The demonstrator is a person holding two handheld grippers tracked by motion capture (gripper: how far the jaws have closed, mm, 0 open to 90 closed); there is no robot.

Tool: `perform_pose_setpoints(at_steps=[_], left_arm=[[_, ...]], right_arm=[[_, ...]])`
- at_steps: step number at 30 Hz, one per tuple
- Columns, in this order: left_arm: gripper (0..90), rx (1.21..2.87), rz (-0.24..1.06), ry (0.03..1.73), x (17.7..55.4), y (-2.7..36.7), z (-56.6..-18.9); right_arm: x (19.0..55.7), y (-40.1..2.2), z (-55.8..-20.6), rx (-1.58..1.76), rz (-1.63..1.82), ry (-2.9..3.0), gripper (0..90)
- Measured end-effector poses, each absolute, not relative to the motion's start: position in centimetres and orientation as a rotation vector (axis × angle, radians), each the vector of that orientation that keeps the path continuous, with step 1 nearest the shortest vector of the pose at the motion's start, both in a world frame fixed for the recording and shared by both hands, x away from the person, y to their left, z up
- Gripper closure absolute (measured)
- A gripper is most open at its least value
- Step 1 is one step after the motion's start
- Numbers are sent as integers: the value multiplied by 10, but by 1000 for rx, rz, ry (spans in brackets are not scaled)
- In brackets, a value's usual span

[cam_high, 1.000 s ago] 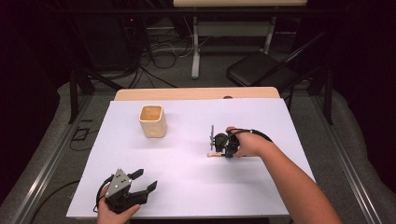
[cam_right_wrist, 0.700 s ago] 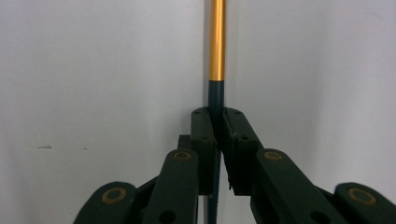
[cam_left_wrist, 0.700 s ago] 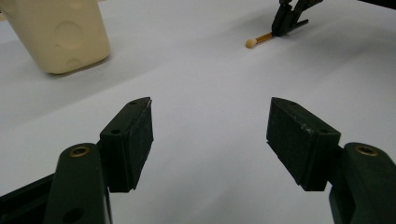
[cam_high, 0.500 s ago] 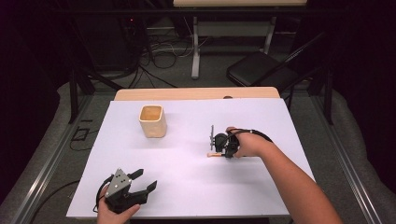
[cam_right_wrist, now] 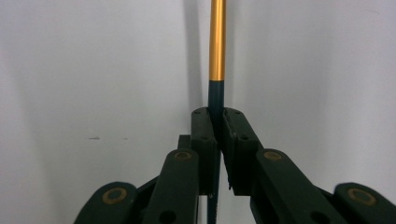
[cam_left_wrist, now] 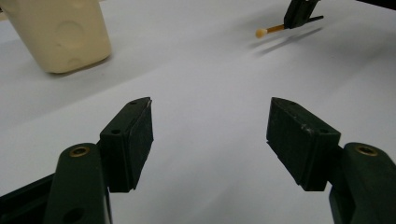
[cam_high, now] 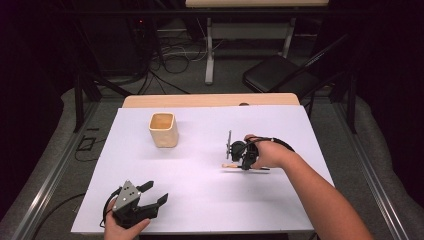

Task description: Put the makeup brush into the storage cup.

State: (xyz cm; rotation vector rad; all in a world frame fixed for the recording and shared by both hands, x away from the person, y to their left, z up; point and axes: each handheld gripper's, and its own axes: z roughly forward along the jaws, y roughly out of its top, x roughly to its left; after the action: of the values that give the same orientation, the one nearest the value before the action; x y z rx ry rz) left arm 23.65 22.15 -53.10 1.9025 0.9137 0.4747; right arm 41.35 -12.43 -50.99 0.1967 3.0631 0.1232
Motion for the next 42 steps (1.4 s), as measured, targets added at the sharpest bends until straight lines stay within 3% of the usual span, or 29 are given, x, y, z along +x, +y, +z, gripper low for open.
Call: perform_pose_setpoints(at_steps=[42], left_arm=[[323, 1906, 478, 914, 236, 222, -531]], right_arm=[[390, -111, -472, 369, 475, 3212, 836]])
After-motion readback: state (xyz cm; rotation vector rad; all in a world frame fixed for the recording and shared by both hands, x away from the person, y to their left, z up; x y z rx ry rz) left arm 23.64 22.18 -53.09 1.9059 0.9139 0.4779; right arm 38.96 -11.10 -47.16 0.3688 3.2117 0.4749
